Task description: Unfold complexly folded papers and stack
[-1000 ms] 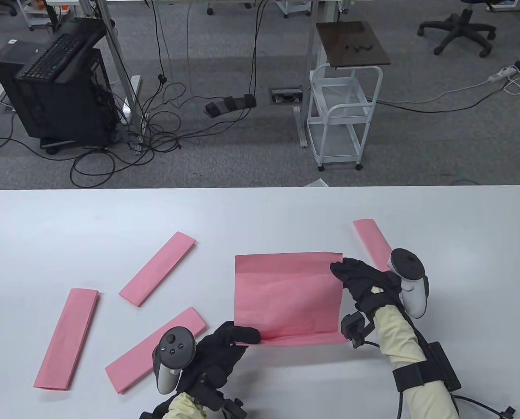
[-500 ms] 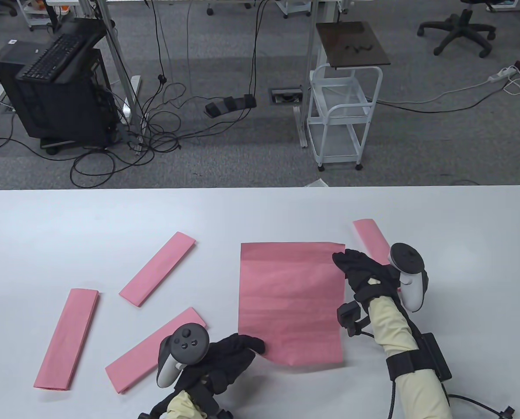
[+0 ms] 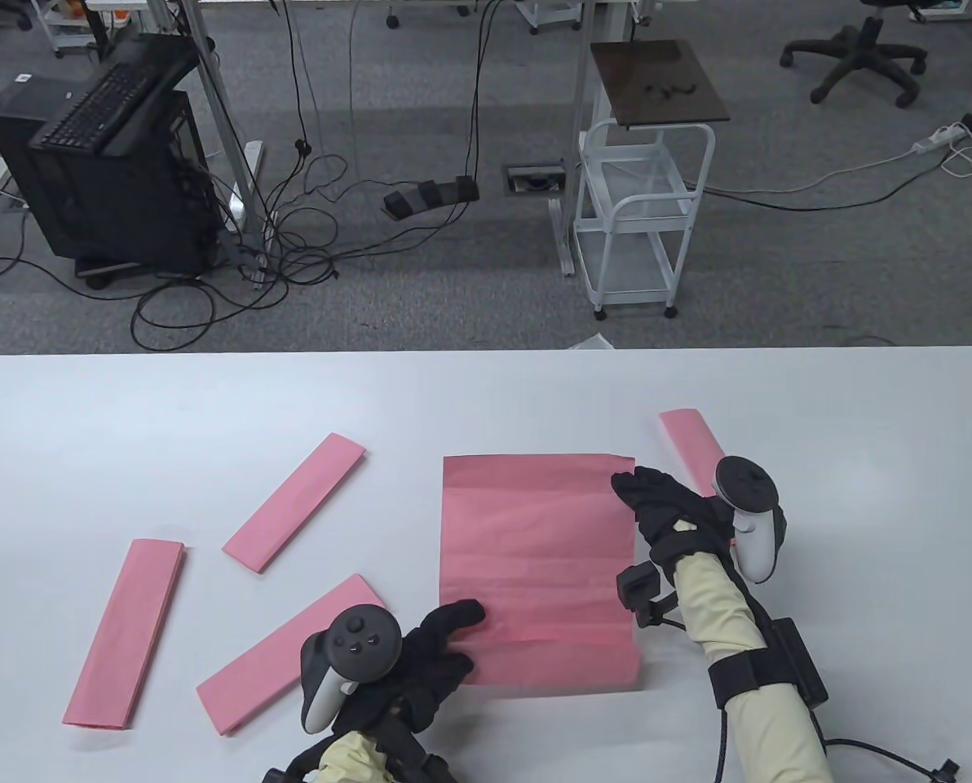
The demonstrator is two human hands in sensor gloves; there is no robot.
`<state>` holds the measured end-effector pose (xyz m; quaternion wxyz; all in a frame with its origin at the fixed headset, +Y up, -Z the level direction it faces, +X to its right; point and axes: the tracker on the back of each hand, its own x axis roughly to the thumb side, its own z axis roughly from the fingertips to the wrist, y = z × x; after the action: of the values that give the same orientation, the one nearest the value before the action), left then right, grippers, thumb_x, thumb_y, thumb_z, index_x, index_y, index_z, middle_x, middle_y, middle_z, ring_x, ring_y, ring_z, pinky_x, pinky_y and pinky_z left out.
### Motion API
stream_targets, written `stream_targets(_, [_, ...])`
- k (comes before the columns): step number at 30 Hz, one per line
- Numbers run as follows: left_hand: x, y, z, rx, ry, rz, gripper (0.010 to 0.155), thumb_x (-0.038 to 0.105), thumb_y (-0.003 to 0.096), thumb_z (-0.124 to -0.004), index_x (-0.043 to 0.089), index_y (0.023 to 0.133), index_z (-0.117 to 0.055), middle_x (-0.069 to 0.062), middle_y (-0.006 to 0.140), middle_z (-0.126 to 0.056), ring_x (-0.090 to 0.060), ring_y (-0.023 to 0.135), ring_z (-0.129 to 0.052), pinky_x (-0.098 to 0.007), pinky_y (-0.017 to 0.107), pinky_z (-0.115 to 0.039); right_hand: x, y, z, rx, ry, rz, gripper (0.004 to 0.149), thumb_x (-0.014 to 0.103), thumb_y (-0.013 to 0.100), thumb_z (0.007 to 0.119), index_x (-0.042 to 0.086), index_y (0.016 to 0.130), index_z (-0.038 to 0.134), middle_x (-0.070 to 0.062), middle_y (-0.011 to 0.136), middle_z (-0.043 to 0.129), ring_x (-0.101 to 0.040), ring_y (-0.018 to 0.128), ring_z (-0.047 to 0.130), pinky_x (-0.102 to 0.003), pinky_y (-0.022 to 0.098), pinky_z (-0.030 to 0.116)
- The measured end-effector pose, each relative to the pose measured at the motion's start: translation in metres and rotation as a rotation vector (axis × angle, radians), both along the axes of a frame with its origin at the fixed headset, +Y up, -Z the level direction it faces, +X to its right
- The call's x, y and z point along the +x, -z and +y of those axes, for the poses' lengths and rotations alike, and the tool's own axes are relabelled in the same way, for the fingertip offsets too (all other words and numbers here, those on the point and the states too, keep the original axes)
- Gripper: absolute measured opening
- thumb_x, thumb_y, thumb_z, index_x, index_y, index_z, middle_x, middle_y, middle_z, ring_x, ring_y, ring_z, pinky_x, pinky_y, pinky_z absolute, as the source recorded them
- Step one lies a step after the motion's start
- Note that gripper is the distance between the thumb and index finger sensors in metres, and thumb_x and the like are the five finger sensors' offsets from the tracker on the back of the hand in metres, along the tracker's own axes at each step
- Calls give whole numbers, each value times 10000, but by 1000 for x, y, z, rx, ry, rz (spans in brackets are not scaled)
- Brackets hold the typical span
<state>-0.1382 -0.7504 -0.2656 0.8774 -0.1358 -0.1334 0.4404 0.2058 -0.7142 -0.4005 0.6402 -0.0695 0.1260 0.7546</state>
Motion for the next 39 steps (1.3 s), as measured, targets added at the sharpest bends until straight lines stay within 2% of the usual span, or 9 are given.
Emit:
stream_targets(2, [1, -1, -1, 22, 37, 11, 350, 273, 527, -778, 277, 876, -764, -35, 973, -819, -266, 851, -909, -536, 792, -457, -2, 1, -2, -6, -7, 2, 379, 311, 510, 739, 79, 791, 840, -85, 619, 957, -318, 745, 867, -609, 729, 397])
stream_targets(4, [2, -2, 0, 54, 87, 31, 358, 312, 531, -782, 251, 882, -753, -154, 1181, -419, -436, 1064, -545, -599, 779, -359, -3, 2, -4, -15, -6, 4, 380, 311, 509, 739, 79, 793, 839, -86, 621, 955, -319, 746, 866, -610, 729, 395])
stream_targets(10, [-2, -4, 12, 196, 261, 41, 356, 338, 530, -789, 260, 877, -787, -81, 1185, -64, -430, 1037, 7, -595, 738, -94, -10, 9, -18, -46, -23, -11, 379, 313, 512, 736, 84, 798, 835, -84, 629, 953, -317, 754, 861, -610, 732, 389])
stream_targets(15, [11, -2, 5, 123, 350, -156, 371, 373, 534, -782, 258, 886, -815, -23, 1200, -60, -383, 1012, 116, -595, 672, 27, -16, 14, -30, -71, -79, -7, 379, 312, 507, 740, 85, 794, 838, -83, 627, 953, -319, 752, 861, -611, 732, 389])
stream_targets(21, [14, 6, -19, -97, 227, -181, 477, 472, 582, -633, 155, 854, -864, -46, 1210, -126, -371, 1008, 144, -592, 633, 85, -24, 14, -41, -82, -78, 21, 379, 310, 506, 741, 81, 791, 840, -87, 623, 955, -324, 746, 864, -614, 728, 394])
stream_targets(24, [21, 7, -24, -103, 350, -219, 434, 363, 571, -706, 267, 990, -646, -80, 1176, -45, -389, 998, 128, -591, 649, 55, -25, 15, -42, -80, -83, 26, 381, 312, 508, 738, 84, 796, 836, -85, 629, 952, -324, 751, 861, -615, 729, 390])
stream_targets(29, [35, 5, -37, -168, 420, -284, 727, 327, 575, -703, 355, 1088, -189, 6, 1117, 101, -372, 992, 152, -587, 658, 55, -27, 15, -45, -93, -93, 37, 381, 311, 506, 739, 84, 796, 837, -89, 629, 954, -327, 749, 862, -616, 728, 391])
stream_targets(36, [31, 6, -59, -310, 626, -374, 889, 638, 522, -613, 386, 1026, 74, 79, 1020, 290, -275, 928, 305, -517, 607, 161, -26, 14, -46, -98, -167, 13, 390, 312, 506, 740, 88, 810, 836, -96, 662, 958, -344, 765, 852, -614, 728, 388])
stream_targets(39, [32, 7, -62, -327, 650, -370, 896, 668, 491, -588, 416, 993, 110, 118, 987, 321, -237, 908, 336, -490, 596, 190, -24, 11, -44, -88, -197, 13, 505, 323, 540, 691, 176, 1020, 644, -136, 1037, 710, -425, 1002, 533, -619, 738, 247])
